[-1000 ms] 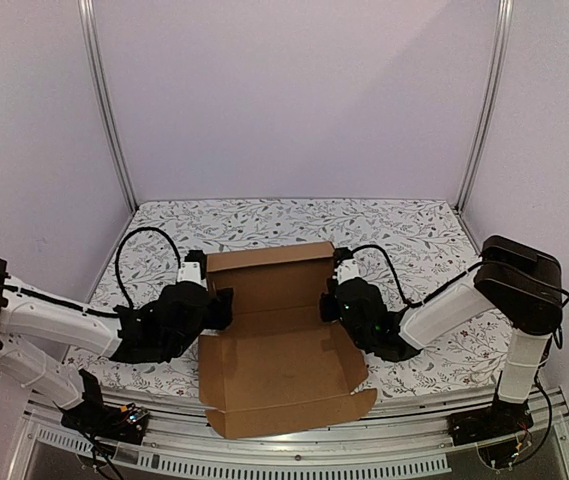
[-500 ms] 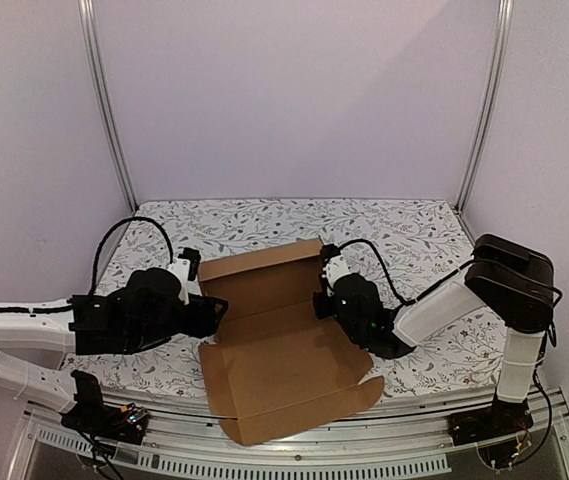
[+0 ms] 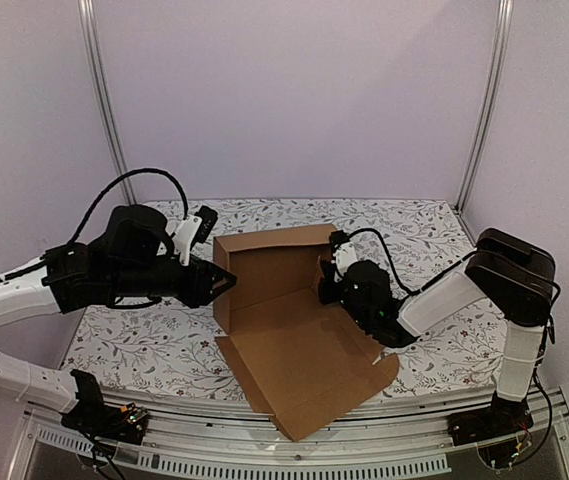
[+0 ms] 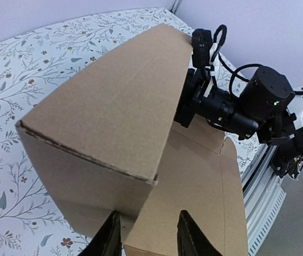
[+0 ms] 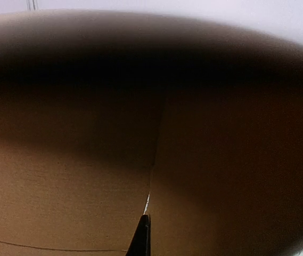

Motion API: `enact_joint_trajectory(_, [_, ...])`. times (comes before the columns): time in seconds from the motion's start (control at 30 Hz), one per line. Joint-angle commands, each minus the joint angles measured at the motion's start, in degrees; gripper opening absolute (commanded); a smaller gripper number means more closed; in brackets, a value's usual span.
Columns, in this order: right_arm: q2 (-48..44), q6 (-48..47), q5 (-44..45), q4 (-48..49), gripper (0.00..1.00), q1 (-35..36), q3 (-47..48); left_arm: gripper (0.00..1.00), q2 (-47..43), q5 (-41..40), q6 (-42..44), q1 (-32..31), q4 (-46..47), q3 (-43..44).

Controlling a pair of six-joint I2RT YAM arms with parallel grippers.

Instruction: Fold the paper box

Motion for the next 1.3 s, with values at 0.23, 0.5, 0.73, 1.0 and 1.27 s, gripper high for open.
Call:
enact_joint_trajectory(0.23, [-0.1,-8.1,-0.8,-4.5,0.0,2.2,-0.1,0.32,-0.7,11.4,2.4,4.1,5.3,0.5])
enact_joint_trajectory(0.5, [-1.2,-7.0,1.4,-6.9,0.0,1.7,0.5,0.33,-7.2,5.8,1.6,6.2,-3.5,-4.6])
enact_joint_trajectory(0.73, [-1.7,-8.0,-0.6,-7.3,0.0,1.4,0.4,0.42,-11.4,3.5,0.6,6.6,-6.4,-4.2])
enact_joint_trajectory(1.0, [-3.5,-9.8,-7.3,-4.1,0.0,1.4,-2.0,0.37,-1.4,10.2,3.9,8.4,1.3,4.4])
enact_joint_trajectory(1.27, [-3.5,-12.0,-10.6,0.8,0.0,1.4,-4.7,0.08,15.8,19.4,2.4,11.2,11.1,13.7])
